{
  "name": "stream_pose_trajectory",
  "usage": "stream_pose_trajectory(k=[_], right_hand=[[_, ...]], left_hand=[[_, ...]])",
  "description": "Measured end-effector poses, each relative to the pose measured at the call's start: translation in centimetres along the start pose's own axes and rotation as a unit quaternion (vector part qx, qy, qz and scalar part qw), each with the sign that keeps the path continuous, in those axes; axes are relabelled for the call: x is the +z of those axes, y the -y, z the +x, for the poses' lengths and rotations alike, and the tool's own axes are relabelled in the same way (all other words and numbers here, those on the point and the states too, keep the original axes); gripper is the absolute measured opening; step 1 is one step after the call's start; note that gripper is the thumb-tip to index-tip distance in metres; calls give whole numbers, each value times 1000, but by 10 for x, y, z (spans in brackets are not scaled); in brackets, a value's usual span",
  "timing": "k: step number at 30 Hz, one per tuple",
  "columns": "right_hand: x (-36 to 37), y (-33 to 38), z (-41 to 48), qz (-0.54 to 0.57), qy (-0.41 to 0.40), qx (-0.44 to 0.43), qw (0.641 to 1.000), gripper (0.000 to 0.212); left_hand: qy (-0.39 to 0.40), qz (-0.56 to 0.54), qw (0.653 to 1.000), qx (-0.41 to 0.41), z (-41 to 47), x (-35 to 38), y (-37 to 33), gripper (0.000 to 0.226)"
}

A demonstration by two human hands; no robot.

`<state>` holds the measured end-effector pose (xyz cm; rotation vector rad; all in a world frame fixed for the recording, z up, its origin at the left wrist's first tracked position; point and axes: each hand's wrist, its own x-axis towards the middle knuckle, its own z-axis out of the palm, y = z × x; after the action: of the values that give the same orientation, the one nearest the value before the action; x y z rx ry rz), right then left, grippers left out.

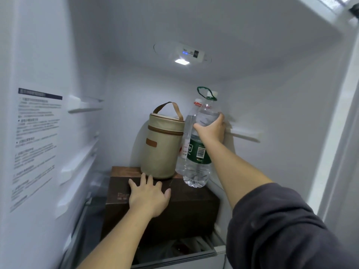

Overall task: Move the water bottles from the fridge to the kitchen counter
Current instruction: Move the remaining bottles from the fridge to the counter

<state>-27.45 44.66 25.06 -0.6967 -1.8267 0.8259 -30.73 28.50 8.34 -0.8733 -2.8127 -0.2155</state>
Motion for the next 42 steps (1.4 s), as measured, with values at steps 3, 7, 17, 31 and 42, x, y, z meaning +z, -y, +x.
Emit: stream_pose_trajectory(k=[3, 7, 17, 31, 42], right_hand=[[-12, 1, -10, 42, -3, -16, 999, 91], [-32, 9, -26, 92, 14, -12, 996, 88], [-73, 18, -79, 159, 43, -23, 986, 82], [-86, 16, -90, 145, 79, -33, 986, 98], [-130, 64, -73, 158, 113, -12, 981, 33]], left_hand=[[-1, 3, 1000, 3, -2, -2, 0, 63], [0, 1, 1000, 4, -3, -3, 0, 64], [-1, -14, 1000, 15, -6, -6, 2, 65], [-46, -539, 816, 205, -43, -26, -49, 116], [-98, -555, 799, 211, -42, -9, -61, 81]])
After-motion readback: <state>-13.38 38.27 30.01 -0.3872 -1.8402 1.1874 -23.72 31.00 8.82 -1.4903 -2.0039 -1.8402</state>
